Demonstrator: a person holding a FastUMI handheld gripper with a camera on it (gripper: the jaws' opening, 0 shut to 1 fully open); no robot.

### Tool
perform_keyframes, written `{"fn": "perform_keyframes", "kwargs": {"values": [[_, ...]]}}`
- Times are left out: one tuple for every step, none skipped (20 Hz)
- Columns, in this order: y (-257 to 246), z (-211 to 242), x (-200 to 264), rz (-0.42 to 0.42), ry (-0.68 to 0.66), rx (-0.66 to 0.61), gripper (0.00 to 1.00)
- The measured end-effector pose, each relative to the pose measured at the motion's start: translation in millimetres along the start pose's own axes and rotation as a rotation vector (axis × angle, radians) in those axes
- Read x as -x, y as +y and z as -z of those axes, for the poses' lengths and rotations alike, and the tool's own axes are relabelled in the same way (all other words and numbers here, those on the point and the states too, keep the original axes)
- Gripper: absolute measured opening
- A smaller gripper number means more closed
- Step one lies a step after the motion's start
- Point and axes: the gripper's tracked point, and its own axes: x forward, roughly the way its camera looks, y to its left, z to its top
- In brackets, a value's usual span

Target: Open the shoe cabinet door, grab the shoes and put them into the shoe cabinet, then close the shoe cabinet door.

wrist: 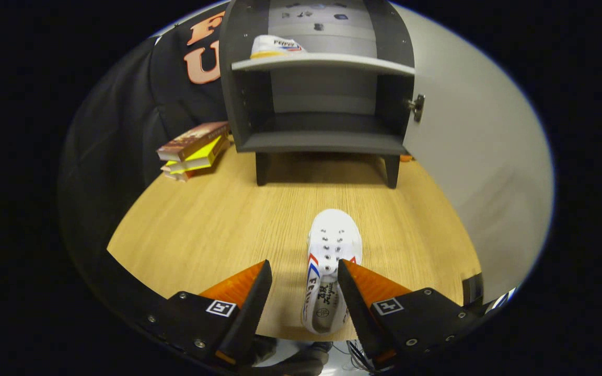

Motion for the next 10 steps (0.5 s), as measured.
{"fn": "perform_keyframes", "kwargs": {"values": [[2, 10, -8, -0.007, 0.018, -0.006, 0.8], [1, 15, -15, -0.006, 0.023, -0.011, 0.8], [-1, 21, -22, 0.006, 0.029, -0.014, 0.79], [-4, 24, -27, 0.017, 0.036, -0.019, 0.78], [-4, 25, -32, 0.023, 0.036, -0.028, 0.74], [-4, 24, -36, 0.024, 0.029, -0.036, 0.72], [-4, 24, -40, 0.029, 0.026, -0.039, 0.67], [-6, 26, -44, 0.04, 0.029, -0.037, 0.65], [-8, 28, -47, 0.053, 0.031, -0.03, 0.58], [-10, 28, -49, 0.067, 0.023, -0.023, 0.56]]}}
